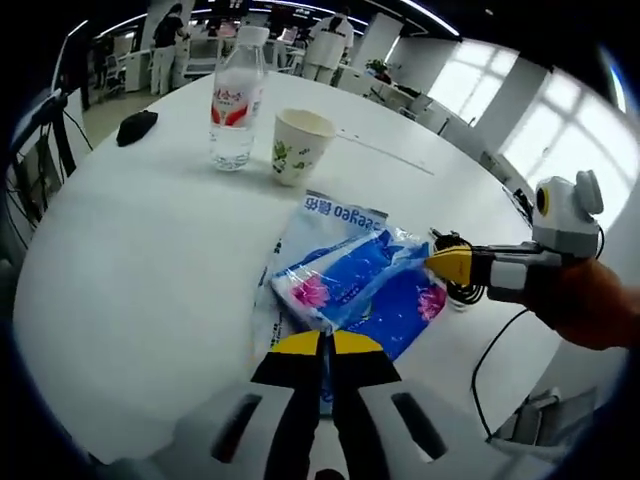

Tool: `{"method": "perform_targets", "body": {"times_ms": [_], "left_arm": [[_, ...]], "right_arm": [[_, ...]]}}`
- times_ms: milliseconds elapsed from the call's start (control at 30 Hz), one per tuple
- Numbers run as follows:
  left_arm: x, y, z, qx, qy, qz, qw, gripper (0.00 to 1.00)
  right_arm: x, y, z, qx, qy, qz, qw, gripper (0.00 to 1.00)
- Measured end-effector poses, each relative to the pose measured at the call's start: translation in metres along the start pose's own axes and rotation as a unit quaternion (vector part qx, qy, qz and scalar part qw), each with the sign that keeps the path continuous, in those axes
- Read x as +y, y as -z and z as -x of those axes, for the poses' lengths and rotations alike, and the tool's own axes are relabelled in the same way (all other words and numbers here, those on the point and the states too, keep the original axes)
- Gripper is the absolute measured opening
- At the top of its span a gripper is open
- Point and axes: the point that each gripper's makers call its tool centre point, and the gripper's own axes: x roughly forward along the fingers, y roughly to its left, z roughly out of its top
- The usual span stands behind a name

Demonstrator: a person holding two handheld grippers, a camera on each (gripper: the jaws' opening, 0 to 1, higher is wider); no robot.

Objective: Arrange the tabletop items into an orderly group along one side of the table until the central work area is clear of visible clutter.

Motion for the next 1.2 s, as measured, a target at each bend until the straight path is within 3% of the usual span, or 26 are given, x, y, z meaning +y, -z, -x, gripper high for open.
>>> {"method": "perform_targets", "body": {"times_ms": [633, 1200], "left_arm": [[-0.025, -0.016, 0.0, 0.002, 0.023, -0.042, 0.9988, 0.0], [-0.078, -0.019, -0.02, 0.016, 0.064, -0.089, 0.9938, 0.0]], "right_arm": [[-0.013, 0.002, 0.025, -0.037, 0.027, -0.035, 0.9983, 0.0], [-0.057, 0.011, 0.067, -0.07, 0.074, -0.081, 0.9915, 0.0]]}}
